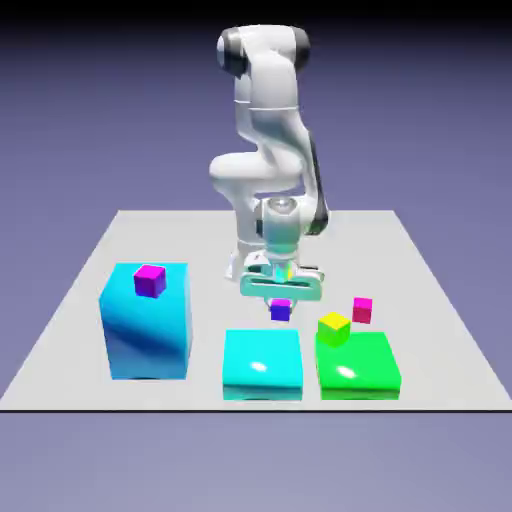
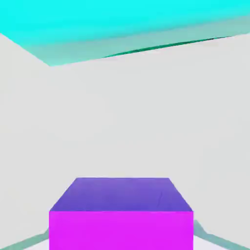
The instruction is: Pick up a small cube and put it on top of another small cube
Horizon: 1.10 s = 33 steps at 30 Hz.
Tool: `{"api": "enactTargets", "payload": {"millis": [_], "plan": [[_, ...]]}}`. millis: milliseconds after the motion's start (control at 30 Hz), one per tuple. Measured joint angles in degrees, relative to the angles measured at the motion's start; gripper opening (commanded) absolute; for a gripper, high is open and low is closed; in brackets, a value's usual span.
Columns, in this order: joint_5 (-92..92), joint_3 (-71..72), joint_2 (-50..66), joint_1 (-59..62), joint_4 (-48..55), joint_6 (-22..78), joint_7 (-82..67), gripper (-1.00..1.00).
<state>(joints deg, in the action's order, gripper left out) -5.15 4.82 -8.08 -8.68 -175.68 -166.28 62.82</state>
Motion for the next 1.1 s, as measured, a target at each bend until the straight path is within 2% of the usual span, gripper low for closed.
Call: {"api": "enactTargets", "payload": {"millis": [33, 800, 867, 1000, 1033, 1100], "plan": [[0.00, 0.00, 0.00, 0.00, 0.00, 0.00, 0.00, -1.00], [2.34, 1.37, -3.53, 42.26, 47.76, 50.71, 35.06, -1.00], [2.39, 1.39, -3.59, 42.95, 48.53, 51.53, 35.63, -1.00], [2.53, 1.66, 0.15, 42.82, 42.31, 41.57, 35.77, -1.00], [2.54, 1.67, 0.36, 42.81, 41.96, 41.02, 35.78, 1.00], [2.66, 1.68, 0.36, 42.82, 41.96, 41.07, 35.85, 1.00]]}}
